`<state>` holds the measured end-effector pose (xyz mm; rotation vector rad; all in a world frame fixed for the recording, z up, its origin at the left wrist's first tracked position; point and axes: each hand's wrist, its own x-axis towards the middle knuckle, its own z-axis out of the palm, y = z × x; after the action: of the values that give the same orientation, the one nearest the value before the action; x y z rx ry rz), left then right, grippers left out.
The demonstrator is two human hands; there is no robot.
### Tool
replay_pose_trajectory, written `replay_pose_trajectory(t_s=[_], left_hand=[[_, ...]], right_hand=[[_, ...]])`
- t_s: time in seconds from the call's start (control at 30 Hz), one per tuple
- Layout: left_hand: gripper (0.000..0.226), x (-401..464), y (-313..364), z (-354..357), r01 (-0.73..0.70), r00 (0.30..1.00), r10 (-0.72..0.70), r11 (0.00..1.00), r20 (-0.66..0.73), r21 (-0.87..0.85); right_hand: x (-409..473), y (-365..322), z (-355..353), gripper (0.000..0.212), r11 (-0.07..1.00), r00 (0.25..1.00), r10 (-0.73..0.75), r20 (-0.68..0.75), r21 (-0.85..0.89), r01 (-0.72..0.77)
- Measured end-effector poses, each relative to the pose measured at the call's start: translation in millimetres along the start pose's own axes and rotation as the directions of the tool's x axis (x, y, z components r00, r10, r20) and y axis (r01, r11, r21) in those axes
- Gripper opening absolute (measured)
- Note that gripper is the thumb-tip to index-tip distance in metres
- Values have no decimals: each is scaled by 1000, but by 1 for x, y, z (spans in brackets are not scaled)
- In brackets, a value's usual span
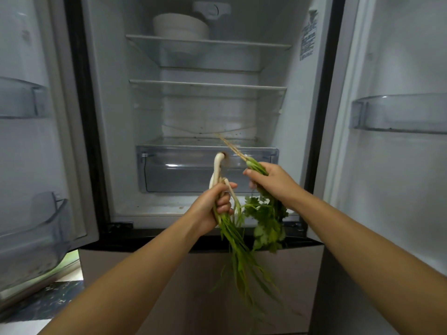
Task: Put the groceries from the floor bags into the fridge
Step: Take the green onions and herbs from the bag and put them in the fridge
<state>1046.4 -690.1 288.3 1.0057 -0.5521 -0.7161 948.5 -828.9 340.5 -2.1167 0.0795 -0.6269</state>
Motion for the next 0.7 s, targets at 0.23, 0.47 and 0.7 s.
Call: replay_pose_trajectory(t_s=[0.23,0.47,0.7], left_hand=[[19,13,24,5,-36,999,37,989,4,-142],[13,50,70,-11,-46,999,47,999,-23,6],[30,119,147,-40,-221,973,219,975,-67,-21]], right_hand=[[11,2,16,21,973,985,79,152,201,-109],[67,-14,15,10,994,979,105,174,14,-109],[167,-53,-6,27,856,995,-77,71,-507,102]])
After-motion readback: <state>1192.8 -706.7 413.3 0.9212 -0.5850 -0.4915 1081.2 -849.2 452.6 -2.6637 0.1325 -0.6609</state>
